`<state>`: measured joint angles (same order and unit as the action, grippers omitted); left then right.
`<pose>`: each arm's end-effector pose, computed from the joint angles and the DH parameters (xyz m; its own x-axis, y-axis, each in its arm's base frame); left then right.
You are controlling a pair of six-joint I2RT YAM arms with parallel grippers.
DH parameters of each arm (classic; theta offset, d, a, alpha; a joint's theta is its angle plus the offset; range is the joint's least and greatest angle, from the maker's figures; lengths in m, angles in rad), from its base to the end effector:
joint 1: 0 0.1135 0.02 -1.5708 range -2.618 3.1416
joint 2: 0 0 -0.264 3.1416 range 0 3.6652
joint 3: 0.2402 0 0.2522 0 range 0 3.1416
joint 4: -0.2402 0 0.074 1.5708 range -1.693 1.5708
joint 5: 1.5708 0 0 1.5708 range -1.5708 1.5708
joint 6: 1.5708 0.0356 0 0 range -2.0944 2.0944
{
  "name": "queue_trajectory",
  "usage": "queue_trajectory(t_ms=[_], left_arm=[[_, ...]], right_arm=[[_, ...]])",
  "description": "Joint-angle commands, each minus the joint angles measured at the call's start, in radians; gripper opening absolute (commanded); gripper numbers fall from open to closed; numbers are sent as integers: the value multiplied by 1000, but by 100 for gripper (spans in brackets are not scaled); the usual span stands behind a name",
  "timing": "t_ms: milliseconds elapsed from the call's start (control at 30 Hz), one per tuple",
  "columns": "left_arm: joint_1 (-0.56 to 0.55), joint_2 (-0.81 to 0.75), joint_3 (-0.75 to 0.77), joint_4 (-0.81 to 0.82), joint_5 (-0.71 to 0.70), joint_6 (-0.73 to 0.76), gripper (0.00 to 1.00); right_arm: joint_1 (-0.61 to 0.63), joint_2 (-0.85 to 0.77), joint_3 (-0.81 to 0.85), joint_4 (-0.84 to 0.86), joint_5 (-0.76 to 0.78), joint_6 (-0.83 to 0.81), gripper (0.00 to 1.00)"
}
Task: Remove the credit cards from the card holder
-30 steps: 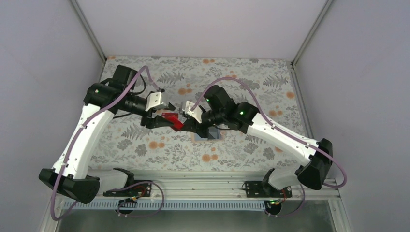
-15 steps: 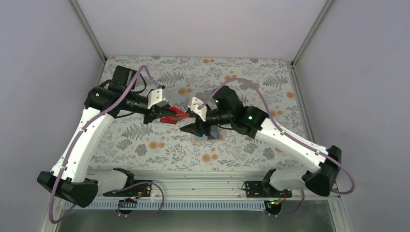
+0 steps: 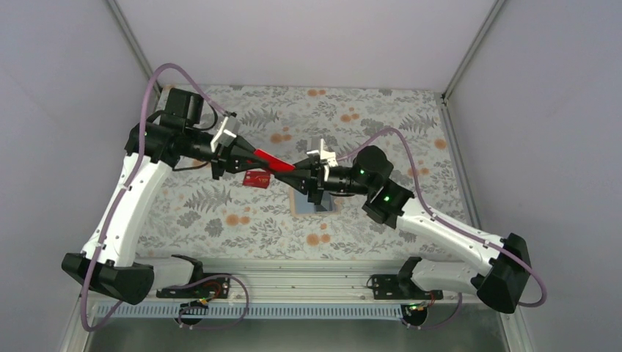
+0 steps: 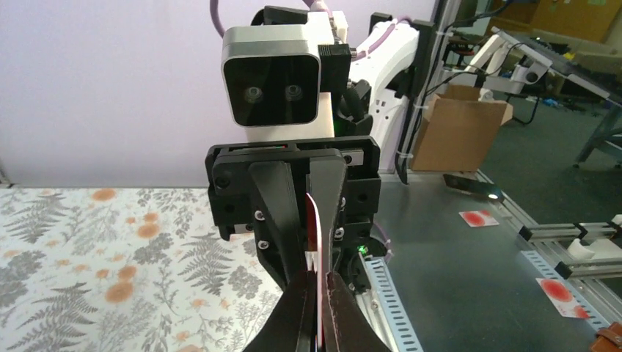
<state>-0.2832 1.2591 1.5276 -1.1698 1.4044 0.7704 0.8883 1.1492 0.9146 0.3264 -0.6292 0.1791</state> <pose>0.1908 -0.0921 0.4250 -0.0988 0.1489 -0.9839 0.9793 -0.1612 -0.1228 0.1518 0.2200 0.3652 -0.1207 0.0798 -0.9895 -0.9914 0.0416 0.1243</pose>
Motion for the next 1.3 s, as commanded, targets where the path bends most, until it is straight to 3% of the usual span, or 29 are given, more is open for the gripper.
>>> queue_trajectory(t_ms=[0, 33, 67, 133, 167, 200, 333, 467, 633, 733, 900, 1100, 1200, 1233, 1267], left_arm=[[3, -17, 0, -38, 80, 72, 2], [3, -20, -6, -33, 68, 66, 2], [3, -25, -10, -21, 37, 55, 9], [4, -39, -14, 22, -62, 1, 53], [3, -47, -15, 39, -147, -12, 70], [4, -56, -14, 50, -241, -10, 77], [3, -70, 5, 7, -636, 96, 87], [-21, -44, 12, -44, -762, 162, 89], [-94, -27, -36, -94, -718, 234, 80], [-114, -26, -91, -130, -721, 286, 69], [-123, -39, -124, -60, -760, 249, 48], [-130, -35, -114, 17, -765, 188, 4], [-132, -40, -123, 28, -777, 180, 2], [-132, -44, -132, 48, -794, 170, 2], [-132, -52, -145, 80, -832, 158, 2]], right_arm=[[8, -36, -14, 116, 3, 17, 4], [9, -43, -12, 94, 17, 1, 4], [8, -51, -7, 57, 38, -23, 4], [9, -61, 17, -58, 98, -92, 4], [9, -58, 42, -150, 129, -138, 4], [9, -44, 78, -295, 182, -191, 4], [10, 85, 231, -741, 303, -341, 4], [31, 221, 301, -920, 331, -386, 4], [79, 244, 318, -844, 309, -391, 4], [86, 229, 323, -801, 281, -389, 4], [97, 216, 330, -789, 235, -407, 4], [106, 210, 329, -790, 249, -406, 4], [106, 190, 312, -775, 278, -396, 4], [106, 177, 303, -758, 320, -379, 16], [103, 163, 287, -733, 364, -355, 40]])
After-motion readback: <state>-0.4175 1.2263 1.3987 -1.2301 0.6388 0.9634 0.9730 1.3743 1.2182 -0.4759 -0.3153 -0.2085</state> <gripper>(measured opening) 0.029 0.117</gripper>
